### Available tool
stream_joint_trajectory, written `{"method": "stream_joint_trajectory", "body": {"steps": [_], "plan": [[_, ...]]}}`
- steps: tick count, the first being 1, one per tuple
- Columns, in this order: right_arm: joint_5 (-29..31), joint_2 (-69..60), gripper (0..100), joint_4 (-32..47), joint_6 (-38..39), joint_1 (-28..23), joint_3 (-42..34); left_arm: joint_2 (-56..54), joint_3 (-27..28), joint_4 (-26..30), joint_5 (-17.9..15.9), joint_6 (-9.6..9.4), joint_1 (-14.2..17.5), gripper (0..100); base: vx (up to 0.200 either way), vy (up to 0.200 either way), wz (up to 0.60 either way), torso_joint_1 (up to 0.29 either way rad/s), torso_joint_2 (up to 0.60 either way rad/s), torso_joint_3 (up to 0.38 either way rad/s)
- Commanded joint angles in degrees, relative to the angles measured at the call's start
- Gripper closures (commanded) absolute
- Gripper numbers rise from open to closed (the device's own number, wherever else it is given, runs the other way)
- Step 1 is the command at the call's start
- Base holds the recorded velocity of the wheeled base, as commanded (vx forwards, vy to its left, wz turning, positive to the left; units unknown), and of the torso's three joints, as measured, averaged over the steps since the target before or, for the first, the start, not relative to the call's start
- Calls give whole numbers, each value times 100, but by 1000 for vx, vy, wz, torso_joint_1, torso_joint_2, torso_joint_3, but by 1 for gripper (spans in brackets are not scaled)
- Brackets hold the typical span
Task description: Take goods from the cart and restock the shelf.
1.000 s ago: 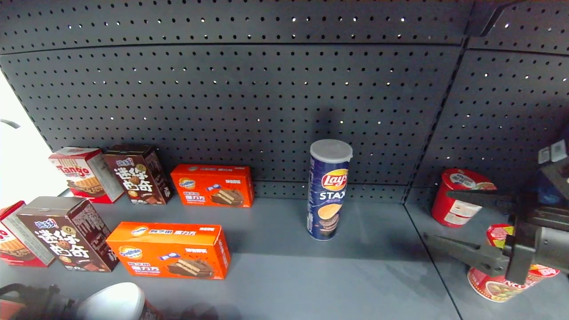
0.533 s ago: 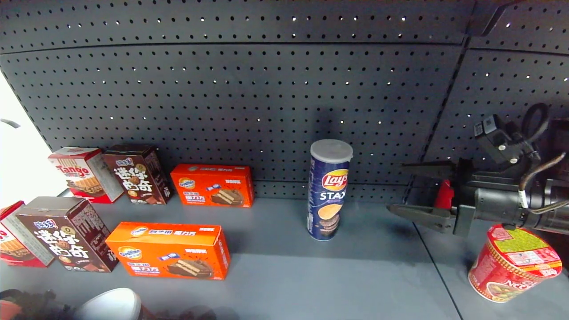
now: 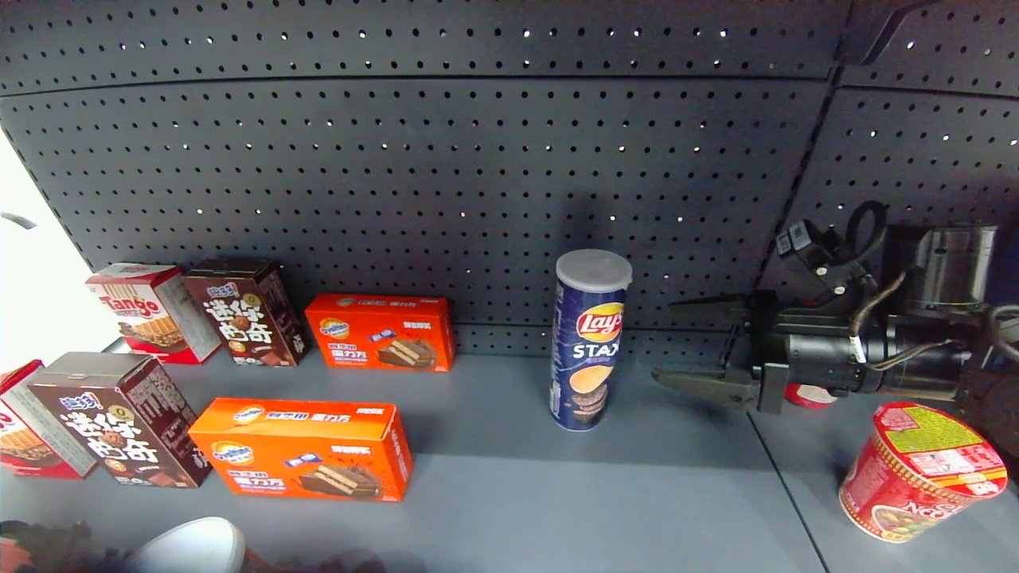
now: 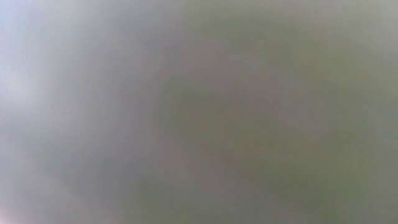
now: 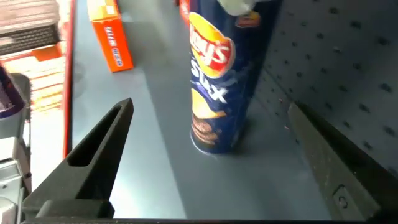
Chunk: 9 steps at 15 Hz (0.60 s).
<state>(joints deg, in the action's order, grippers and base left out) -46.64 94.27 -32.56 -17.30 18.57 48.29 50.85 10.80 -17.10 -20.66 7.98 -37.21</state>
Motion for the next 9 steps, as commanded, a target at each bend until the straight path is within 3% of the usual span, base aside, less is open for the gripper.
{"method": "stream_joint_trajectory", "body": {"steps": [1,9], "plan": [[-108,329,0,-22,-2,95,163,-22,1,-4,1,1,3,100,0,0,0,0,0,0],[-231,1217,0,-242,7,270,506,-22,1,-4,1,10,12,100,0,0,0,0,0,0]]}}
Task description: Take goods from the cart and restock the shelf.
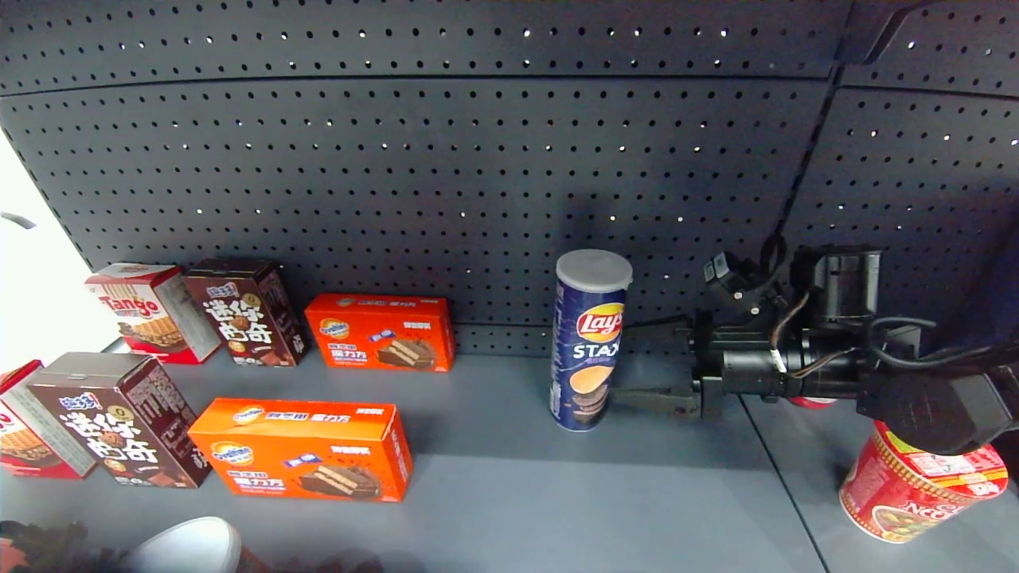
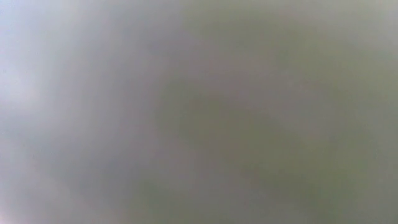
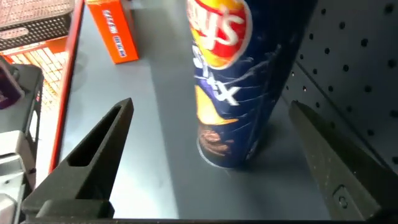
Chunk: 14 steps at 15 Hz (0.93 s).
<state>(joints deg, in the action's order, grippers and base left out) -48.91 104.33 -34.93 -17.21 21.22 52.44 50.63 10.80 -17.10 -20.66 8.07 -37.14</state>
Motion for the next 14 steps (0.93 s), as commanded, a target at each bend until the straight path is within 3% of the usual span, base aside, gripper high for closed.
{"method": "stream_joint_trajectory", "body": {"steps": [1,14], "plan": [[-5,325,0,-5,-10,5,187,0,1,-4,1,2,5,100,0,0,0,0,0,0],[4,1169,0,-41,16,242,882,-141,-228,-12,1,10,49,100,0,0,0,0,0,0]]}}
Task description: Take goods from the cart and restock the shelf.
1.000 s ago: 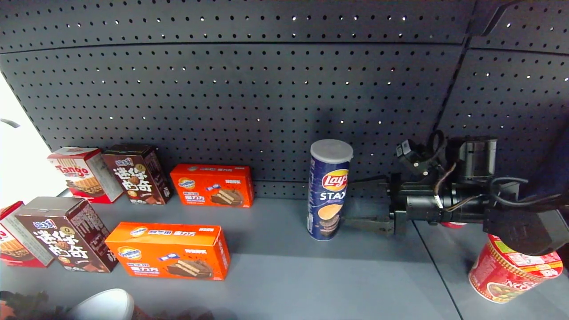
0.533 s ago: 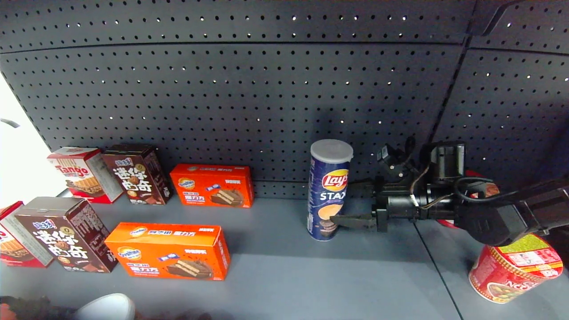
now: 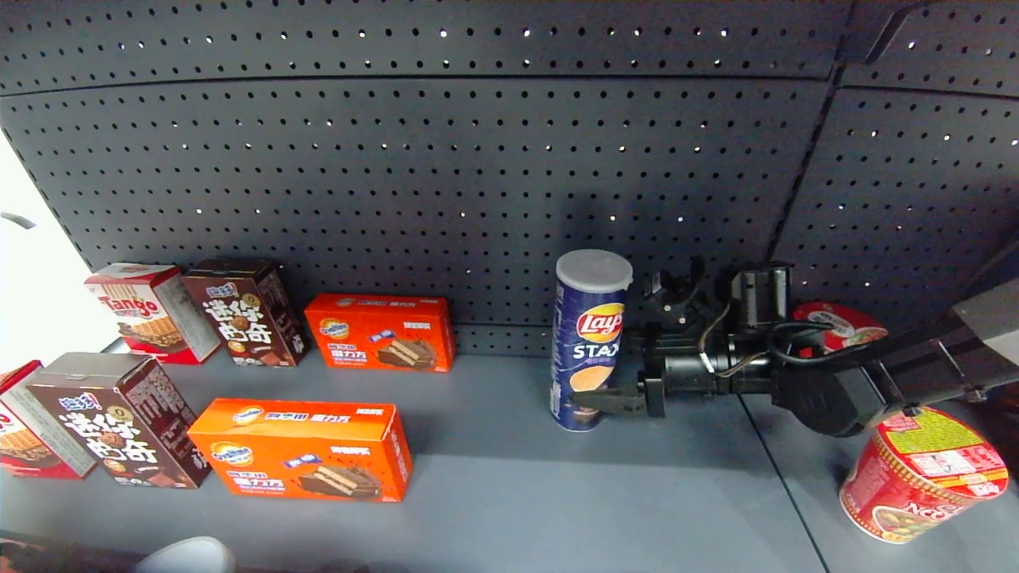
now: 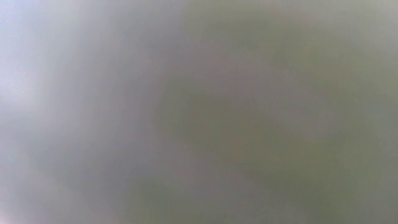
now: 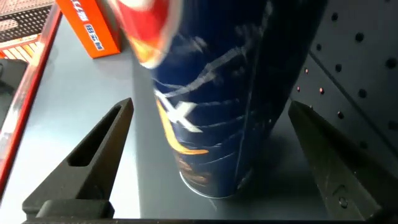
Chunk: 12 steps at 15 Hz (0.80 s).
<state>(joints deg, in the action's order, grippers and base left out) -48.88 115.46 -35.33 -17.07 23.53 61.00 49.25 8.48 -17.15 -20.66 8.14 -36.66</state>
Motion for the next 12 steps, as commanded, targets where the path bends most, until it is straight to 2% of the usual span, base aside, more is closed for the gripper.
{"method": "stream_joint_trajectory", "body": {"steps": [1,11,12], "plan": [[2,65,0,0,2,11,52,-3,13,-7,1,3,1,100,0,0,0,0,0,0],[2,267,0,17,19,38,430,-3,30,-113,1,3,1,100,0,0,0,0,0,0],[28,267,100,17,19,55,430,-3,22,-113,1,3,1,100,0,0,0,0,0,0]]}}
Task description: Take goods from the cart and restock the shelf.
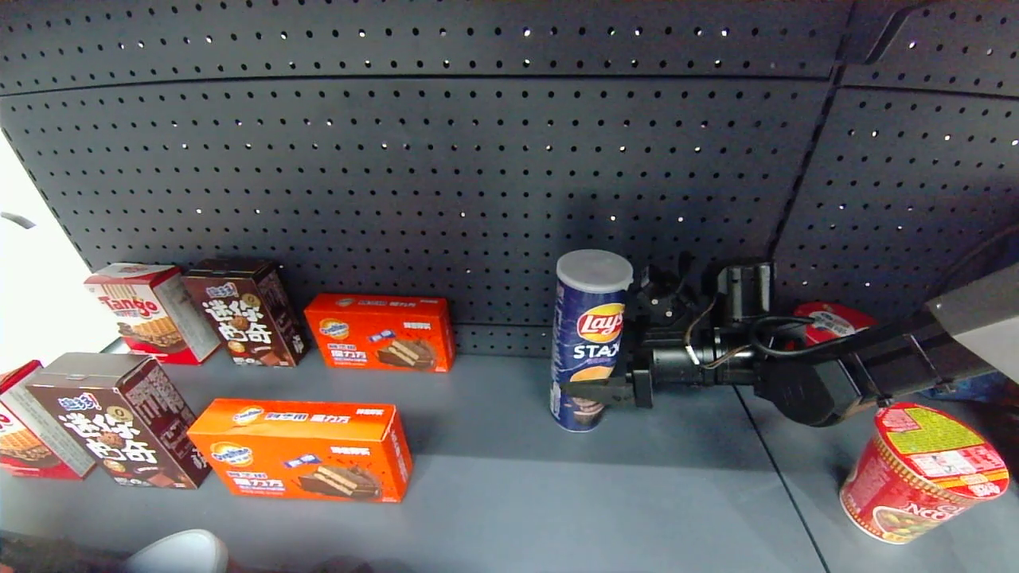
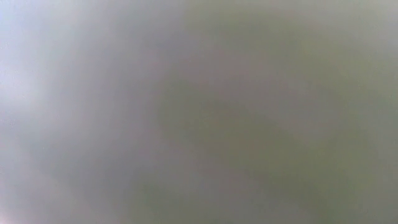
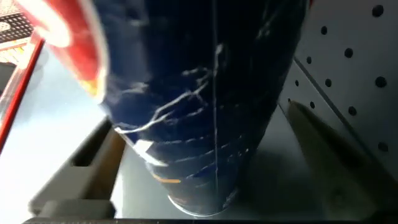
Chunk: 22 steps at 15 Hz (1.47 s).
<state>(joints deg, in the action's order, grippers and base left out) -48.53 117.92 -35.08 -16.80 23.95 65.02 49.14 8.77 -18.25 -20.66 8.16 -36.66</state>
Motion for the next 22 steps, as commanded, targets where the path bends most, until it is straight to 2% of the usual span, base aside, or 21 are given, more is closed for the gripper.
{"method": "stream_joint_trajectory", "body": {"steps": [1,5,7,13,18,21,22], "plan": [[28,3,100,2,1,48,19,8,-15,-3,1,11,1,100,0,0,0,0,0,0],[63,-138,100,19,10,101,-95,-10,-59,6,1,11,9,100,0,0,0,0,0,0],[239,-357,100,19,10,180,-350,-62,-103,6,10,81,9,100,0,0,0,0,0,0],[590,-1201,100,54,10,391,-1317,-98,-121,6,10,81,9,100,0,0,0,0,0,0],[1074,-1720,100,-16,282,944,-1879,-186,-191,-3,10,90,36,100,0,0,0,0,0,0],[1329,-1887,100,-482,291,1155,-2363,-317,-200,6,10,90,308,100,0,0,0,0,0,0],[1452,-1887,100,-710,326,1164,-2468,-353,-209,6,10,90,308,100,0,0,0,0,0,0]]}}
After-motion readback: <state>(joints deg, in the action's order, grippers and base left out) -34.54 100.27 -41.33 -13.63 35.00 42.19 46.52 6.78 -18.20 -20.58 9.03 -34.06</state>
